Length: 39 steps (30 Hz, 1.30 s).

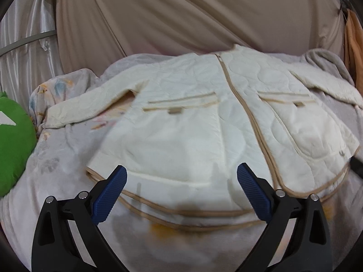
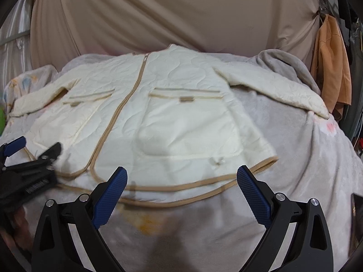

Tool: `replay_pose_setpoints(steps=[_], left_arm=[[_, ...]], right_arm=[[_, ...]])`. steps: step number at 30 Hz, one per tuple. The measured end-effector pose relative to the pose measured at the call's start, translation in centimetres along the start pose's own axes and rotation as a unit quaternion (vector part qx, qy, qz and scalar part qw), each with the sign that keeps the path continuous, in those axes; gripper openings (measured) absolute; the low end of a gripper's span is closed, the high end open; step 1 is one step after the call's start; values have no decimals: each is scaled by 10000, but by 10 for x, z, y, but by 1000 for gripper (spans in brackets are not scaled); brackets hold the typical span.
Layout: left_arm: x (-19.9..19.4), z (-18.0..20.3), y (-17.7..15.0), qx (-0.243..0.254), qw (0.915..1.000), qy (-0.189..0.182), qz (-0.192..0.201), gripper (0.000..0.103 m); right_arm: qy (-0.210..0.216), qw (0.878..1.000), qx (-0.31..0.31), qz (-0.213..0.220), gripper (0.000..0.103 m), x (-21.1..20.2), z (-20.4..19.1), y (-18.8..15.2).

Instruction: Fold large clothes

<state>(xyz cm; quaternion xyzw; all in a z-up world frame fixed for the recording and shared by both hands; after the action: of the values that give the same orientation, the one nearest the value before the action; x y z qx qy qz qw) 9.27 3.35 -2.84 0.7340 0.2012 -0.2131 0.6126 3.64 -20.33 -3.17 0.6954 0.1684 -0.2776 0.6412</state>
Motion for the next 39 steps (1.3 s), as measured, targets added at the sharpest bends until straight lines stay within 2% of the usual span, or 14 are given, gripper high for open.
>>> replay_pose_setpoints(steps=[3,7,11,15,20,23,24,25,26,29,31,33,36,39], left_arm=[[6,-29,25,-153,9998,-123,-78,98],[26,-75,63,-354,9990,260,42,98],[52,-104,88,-699,9973,242,38,98],[81,-113,100,-863,9962,100,-45,98],[120,-103,103,-795,9964,-44,-307,98],[139,-97,102,-728,9964,-83,-436,98],[145,-95,102,-713,9962,-106,-496,97],[150,-93,102,-712,9959,-132,-541,97],[153,-93,102,-726,9956,-167,-572,97],[159,-91,106,-838,9942,-254,-617,97],[160,-90,114,-927,9932,-329,-621,97],[158,-88,123,-1051,9917,-437,-601,97],[152,-86,140,-1302,9876,-699,-533,97],[149,-83,153,-1492,9827,-976,-506,97]], right_arm=[[-93,9995,278,87,96,0,61,34],[-375,9927,1147,85,96,28,172,73],[-761,9699,2311,-39,96,73,291,82],[-1051,9335,3428,-108,95,111,382,72],[-900,8923,4419,-203,81,157,439,57],[-1060,8863,4504,-168,56,171,451,63],[-981,8885,4482,-120,34,176,449,71],[-969,8922,4410,-83,18,178,444,82],[-1035,8998,4239,42,13,176,436,99],[-716,9347,3426,615,8,162,384,172],[-215,9575,2674,1060,7,146,314,233],[524,9709,1906,1354,6,133,227,282],[1635,9743,754,1351,5,129,82,319],[2451,9644,-154,978,5,149,-48,311]])
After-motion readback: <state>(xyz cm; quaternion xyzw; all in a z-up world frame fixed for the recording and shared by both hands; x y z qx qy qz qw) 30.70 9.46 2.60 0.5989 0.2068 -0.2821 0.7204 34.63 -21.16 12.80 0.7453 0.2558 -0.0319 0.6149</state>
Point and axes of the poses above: each gripper's, at about its wrist camera, not at the fingertips, and x roughly the way its jaws point, z to its right, y to its top, the point moved 9 cm from there along x, roughly the way its jaws point, and after that the axes turned 2 degrees about y, right-handed, at the moved point
